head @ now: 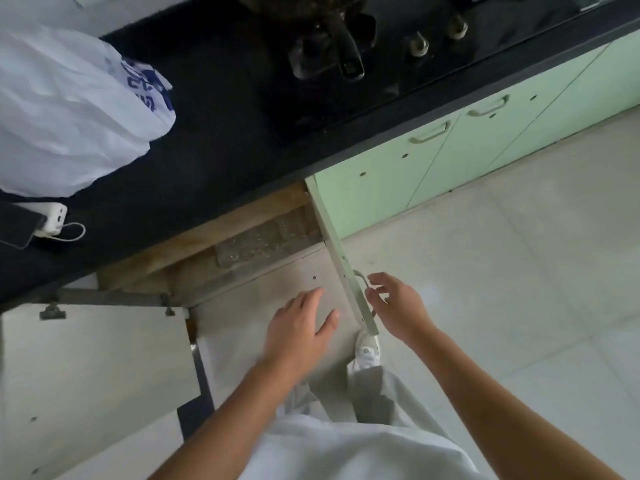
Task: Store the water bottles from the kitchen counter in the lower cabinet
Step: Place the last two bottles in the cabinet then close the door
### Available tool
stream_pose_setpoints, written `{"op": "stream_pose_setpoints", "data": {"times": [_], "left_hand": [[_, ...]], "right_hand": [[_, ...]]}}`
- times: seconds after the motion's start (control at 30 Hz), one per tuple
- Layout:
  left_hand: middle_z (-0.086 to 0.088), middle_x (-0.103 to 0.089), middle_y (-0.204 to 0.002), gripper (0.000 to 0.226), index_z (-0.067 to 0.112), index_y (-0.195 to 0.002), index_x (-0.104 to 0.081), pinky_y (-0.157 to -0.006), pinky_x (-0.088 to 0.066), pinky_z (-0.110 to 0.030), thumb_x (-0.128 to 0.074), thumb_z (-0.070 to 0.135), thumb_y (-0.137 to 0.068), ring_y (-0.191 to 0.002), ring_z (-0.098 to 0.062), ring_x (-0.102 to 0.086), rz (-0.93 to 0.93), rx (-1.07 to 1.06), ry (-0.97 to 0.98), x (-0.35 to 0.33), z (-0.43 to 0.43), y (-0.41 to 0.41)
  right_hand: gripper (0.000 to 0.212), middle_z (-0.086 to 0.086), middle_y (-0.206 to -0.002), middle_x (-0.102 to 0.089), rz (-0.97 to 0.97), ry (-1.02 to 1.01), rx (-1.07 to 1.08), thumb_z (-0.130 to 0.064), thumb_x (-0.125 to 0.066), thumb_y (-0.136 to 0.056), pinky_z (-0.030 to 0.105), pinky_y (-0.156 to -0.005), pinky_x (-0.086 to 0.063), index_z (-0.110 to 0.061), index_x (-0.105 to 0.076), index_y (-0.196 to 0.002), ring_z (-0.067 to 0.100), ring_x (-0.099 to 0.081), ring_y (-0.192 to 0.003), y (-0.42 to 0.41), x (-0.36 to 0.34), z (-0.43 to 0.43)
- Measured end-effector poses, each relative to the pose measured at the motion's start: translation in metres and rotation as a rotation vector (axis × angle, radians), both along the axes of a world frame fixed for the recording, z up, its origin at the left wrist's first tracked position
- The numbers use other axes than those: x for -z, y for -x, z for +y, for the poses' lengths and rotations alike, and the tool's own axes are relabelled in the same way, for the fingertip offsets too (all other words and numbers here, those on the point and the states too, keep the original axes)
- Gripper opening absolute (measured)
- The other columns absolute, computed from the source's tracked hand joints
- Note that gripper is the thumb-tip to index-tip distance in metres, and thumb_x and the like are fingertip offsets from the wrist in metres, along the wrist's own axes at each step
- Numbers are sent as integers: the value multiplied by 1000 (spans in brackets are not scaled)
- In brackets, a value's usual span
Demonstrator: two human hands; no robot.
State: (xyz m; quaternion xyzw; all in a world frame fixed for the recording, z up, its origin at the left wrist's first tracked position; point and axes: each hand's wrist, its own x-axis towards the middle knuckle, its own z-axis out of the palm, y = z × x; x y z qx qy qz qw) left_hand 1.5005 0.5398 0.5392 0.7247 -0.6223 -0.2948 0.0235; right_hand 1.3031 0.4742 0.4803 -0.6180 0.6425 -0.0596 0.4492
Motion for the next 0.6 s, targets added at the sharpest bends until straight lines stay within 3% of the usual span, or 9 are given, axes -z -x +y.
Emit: {"op": "stream_pose_setpoints", "data": {"times": [0.07,0.23,0.37,0.5,0.6], "left_hand": [[1,-58,-143,58,21,-145,-49,-104,-44,-35,-49,54,-98,-130,-23,-55,67,-90,-80,21,-5,14],[10,-60,-132,63,31,-140,-45,-98,-50,-39,-55,67,-89,-115,-16,-61,187,-240,-230,67,-9,43],[15,-66,-113,68,34,-129,-53,-89,-54,-35,-66,72,-75,-98,-8,-64,266,-399,-172,80,-2,55],[22,-64,-116,68,33,-128,-57,-88,-55,-30,-78,61,-70,-97,0,-63,321,-435,-114,80,4,60],[22,-63,-115,68,33,-127,-58,-88,-55,-31,-81,58,-68,-98,2,-62,384,-456,-121,81,6,59]], "right_hand": [[31,-7,-116,-70,-47,-39,53,-28,-57,-99,8,-67,-44,-20,-63,-127,11,-67,-97,-1,14,-4],[28,-5,-108,-70,-77,-35,102,-26,-57,-98,24,-75,-44,-18,-65,-123,10,-63,-84,-2,40,-13],[27,-10,-103,-68,-86,-64,111,-24,-56,-96,23,-72,-45,-22,-65,-122,9,-65,-83,-2,45,-15],[26,-12,-98,-70,-90,-86,116,-22,-57,-95,24,-72,-51,-24,-65,-120,7,-69,-80,-1,49,-13],[24,-9,-88,-72,-107,-103,134,-15,-58,-92,21,-62,-51,-24,-66,-113,4,-69,-64,-4,50,-12]]}}
